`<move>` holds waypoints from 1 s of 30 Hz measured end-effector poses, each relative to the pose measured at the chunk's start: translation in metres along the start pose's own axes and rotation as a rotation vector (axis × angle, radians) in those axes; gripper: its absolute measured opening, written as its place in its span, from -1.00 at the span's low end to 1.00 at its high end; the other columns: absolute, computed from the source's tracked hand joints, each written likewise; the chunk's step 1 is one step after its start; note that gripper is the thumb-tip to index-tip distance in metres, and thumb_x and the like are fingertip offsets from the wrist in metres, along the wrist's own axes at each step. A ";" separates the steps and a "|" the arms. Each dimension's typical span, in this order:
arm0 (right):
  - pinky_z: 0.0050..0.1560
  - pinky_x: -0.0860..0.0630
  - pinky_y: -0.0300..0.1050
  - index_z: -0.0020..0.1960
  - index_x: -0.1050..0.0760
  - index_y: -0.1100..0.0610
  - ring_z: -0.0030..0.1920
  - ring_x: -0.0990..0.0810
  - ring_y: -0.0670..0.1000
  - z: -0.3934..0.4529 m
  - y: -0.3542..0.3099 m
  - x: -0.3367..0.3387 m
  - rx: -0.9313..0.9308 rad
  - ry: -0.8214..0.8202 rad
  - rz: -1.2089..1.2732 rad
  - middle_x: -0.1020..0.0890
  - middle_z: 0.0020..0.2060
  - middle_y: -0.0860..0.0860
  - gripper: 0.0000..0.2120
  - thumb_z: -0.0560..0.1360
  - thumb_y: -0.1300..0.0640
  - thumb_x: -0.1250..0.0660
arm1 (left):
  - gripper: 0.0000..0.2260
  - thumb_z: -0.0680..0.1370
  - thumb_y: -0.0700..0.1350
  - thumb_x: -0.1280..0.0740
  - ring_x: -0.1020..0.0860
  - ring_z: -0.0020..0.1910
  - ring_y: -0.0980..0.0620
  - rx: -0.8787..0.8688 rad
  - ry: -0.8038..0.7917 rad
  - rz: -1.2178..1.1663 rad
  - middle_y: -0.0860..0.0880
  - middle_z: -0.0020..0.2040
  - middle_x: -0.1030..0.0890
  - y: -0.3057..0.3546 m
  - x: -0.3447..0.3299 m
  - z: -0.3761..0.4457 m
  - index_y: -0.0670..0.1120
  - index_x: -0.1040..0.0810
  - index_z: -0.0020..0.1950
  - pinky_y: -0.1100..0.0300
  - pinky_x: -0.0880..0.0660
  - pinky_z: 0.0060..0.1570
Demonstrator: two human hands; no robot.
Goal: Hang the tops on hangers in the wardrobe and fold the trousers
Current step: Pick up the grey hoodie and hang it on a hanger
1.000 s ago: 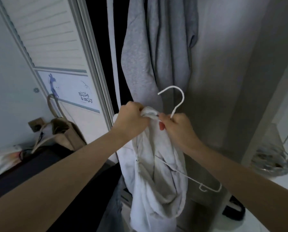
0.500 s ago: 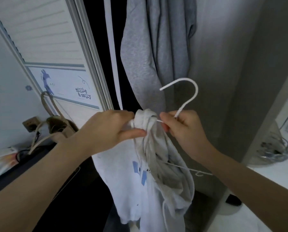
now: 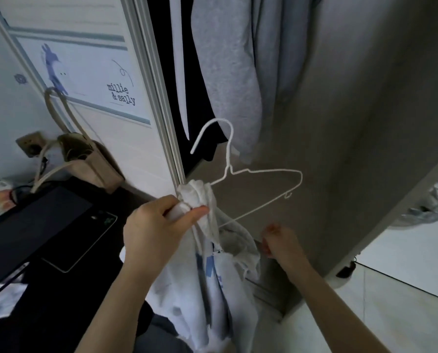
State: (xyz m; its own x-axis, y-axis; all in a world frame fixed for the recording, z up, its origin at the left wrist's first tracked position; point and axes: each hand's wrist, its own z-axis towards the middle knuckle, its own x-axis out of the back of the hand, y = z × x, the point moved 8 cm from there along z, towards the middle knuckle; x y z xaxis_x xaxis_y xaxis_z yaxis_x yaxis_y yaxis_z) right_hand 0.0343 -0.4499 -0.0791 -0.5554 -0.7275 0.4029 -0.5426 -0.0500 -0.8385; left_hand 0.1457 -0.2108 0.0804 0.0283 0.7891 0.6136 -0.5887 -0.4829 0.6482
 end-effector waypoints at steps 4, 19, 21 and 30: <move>-0.27 -0.64 -0.08 -0.05 -0.54 0.21 -0.24 -0.65 0.11 -0.011 0.052 -0.075 -0.469 -0.387 0.134 -0.64 -0.24 0.15 -0.57 0.39 -0.16 -0.44 | -0.42 0.31 0.34 -0.44 -0.22 -0.53 0.08 0.051 -0.024 -0.140 -0.05 -0.54 -0.30 -0.008 0.004 -0.010 -0.11 -0.30 -0.47 0.20 -0.22 -0.50; -0.34 -0.60 -0.19 -0.10 -0.60 0.14 -0.28 -0.66 -0.04 0.031 0.001 0.025 -0.059 0.097 0.613 -0.66 -0.23 0.06 -0.83 0.55 0.31 -0.26 | -0.60 0.56 0.01 -0.37 -0.23 -0.55 0.21 0.064 -0.202 -0.266 0.04 -0.57 -0.30 -0.049 0.018 -0.023 -0.05 -0.42 -0.45 0.23 -0.16 -0.56; -0.39 -0.55 -0.32 -0.16 -0.63 0.00 -0.33 -0.65 -0.15 0.028 -0.022 0.049 0.121 0.168 0.433 -0.68 -0.31 -0.06 -0.77 0.54 0.26 -0.29 | -0.66 0.51 -0.06 -0.34 -0.20 -0.58 0.22 0.045 -0.217 -0.221 0.09 -0.58 -0.26 -0.052 0.019 -0.022 -0.02 -0.39 -0.45 0.23 -0.12 -0.56; -0.09 -0.55 -0.22 0.01 -0.65 0.19 -0.25 -0.60 -0.02 0.013 -0.089 0.101 0.493 0.379 -0.348 -0.64 -0.25 0.04 -0.81 0.52 0.30 -0.27 | -0.47 0.43 0.33 -0.34 -0.24 -0.61 0.17 -0.087 -0.386 0.109 0.08 -0.60 -0.22 -0.063 -0.005 -0.014 0.05 -0.20 -0.51 0.40 -0.19 -0.53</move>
State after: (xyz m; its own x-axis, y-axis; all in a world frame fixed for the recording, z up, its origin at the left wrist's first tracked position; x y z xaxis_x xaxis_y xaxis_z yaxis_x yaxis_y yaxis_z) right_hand 0.0348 -0.5281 0.0313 -0.6311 -0.3299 0.7020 -0.4299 -0.6046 -0.6706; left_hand 0.1710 -0.1793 0.0302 0.2534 0.5267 0.8114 -0.6709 -0.5086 0.5397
